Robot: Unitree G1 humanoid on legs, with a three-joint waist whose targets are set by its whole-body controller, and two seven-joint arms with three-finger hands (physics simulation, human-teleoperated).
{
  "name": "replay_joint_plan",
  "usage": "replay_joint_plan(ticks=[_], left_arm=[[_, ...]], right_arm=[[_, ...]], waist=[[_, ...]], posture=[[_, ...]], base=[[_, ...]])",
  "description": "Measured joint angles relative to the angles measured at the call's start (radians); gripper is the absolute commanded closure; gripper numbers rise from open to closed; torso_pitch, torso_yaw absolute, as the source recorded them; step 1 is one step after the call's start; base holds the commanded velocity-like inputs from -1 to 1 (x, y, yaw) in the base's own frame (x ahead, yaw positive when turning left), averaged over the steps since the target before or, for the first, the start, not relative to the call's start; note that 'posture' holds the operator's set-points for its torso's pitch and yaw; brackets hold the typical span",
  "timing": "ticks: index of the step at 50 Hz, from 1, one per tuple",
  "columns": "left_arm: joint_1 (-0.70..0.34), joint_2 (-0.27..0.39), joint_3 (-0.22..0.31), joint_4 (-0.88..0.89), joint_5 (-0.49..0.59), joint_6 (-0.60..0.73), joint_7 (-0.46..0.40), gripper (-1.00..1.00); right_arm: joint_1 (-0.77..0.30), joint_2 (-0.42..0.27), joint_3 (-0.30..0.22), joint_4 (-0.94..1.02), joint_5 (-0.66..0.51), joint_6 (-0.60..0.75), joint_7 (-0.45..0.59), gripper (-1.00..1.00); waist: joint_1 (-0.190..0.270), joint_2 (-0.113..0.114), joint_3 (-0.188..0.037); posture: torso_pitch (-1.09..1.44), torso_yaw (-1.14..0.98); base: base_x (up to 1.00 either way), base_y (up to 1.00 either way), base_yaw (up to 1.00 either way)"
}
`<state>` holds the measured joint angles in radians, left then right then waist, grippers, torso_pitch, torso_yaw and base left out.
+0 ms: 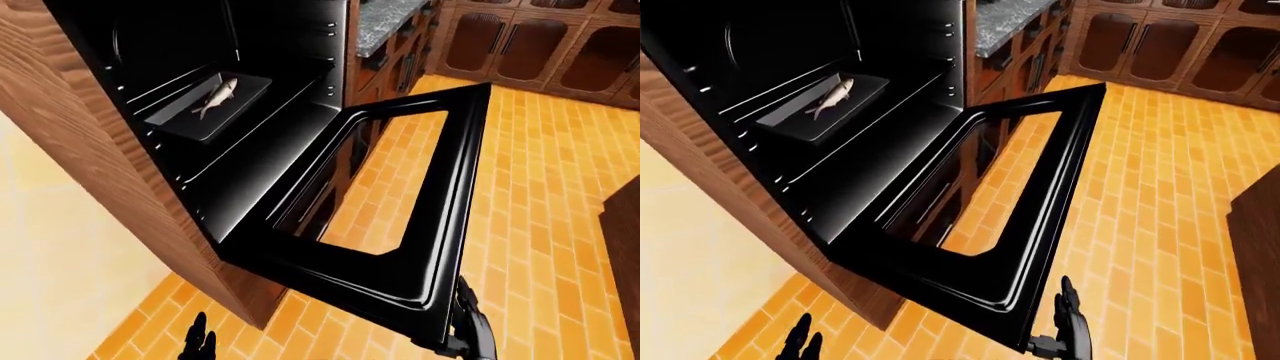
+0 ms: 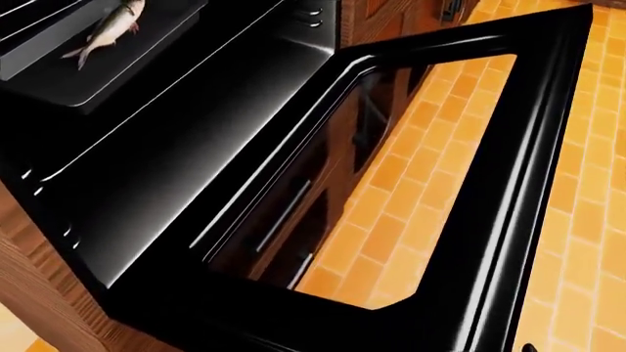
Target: Close the oven door.
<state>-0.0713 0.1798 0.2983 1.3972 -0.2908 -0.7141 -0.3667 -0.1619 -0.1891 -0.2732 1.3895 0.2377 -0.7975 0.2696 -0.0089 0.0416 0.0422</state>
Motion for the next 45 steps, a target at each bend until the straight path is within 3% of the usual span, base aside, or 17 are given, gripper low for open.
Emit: replay_joint_plan(ticks=[2, 3, 8, 14, 20, 27, 38, 45], left_arm=[[0.001, -0.001, -0.001, 0.001, -0.001, -0.002, 0.0, -1.0], [-0.001, 0.004, 0.0, 0.001, -0.001, 0.0, 0.001, -1.0], [-0.004, 0.01, 0.005, -0.005, -0.007, -0.004, 0.006, -1.0], [-0.001, -0.003, -0.002, 0.004, -0.002, 0.006, 0.002, -1.0], [0.005, -0.002, -0.007, -0.003, 0.01, 0.043, 0.02, -1.0], [0.03, -0.019, 0.013, 0.003, 0.012, 0.126, 0.005, -1.0], [0.083, -0.01, 0.07, 0.013, 0.049, 0.192, 0.013, -1.0], [0.086, -0.009, 0.097, 0.012, 0.047, 0.197, 0.007, -1.0]], right_arm=[[0.0, -0.002, 0.0, 0.0, 0.001, 0.0, 0.001, -1.0], [-0.003, 0.004, 0.0, -0.001, 0.002, 0.0, 0.0, -1.0], [-0.007, 0.017, 0.008, 0.005, 0.001, 0.004, 0.014, -1.0], [-0.008, -0.001, -0.001, -0.003, 0.006, -0.01, 0.002, -1.0], [0.003, 0.0, 0.006, -0.002, -0.015, -0.002, -0.025, -1.0], [0.024, -0.003, 0.008, 0.007, -0.058, 0.023, -0.077, -1.0], [0.066, -0.013, -0.004, 0.014, -0.127, 0.065, -0.119, -1.0], [0.064, -0.014, -0.008, 0.011, -0.139, 0.068, -0.124, -1.0]], waist=[[0.003, 0.041, -0.003], [0.01, 0.037, -0.005], [0.006, -0.026, -0.001], [-0.001, -0.047, -0.016], [0.0, -0.048, -0.026], [0.001, -0.046, -0.022], [0.002, -0.054, -0.012], [0.001, -0.045, -0.015]], posture=[[0.0, 0.0], [0.0, 0.0], [0.0, 0.0], [0.0, 0.0], [0.0, 0.0], [0.0, 0.0], [0.0, 0.0], [0.0, 0.0]], base=[[0.0, 0.0, -0.29], [0.0, 0.0, 0.0], [0.0, 0.0, 0.0], [0.0, 0.0, 0.0], [0.0, 0.0, 0.0], [0.0, 0.0, 0.0], [0.0, 0.0, 0.0], [0.0, 0.07, 0.0]])
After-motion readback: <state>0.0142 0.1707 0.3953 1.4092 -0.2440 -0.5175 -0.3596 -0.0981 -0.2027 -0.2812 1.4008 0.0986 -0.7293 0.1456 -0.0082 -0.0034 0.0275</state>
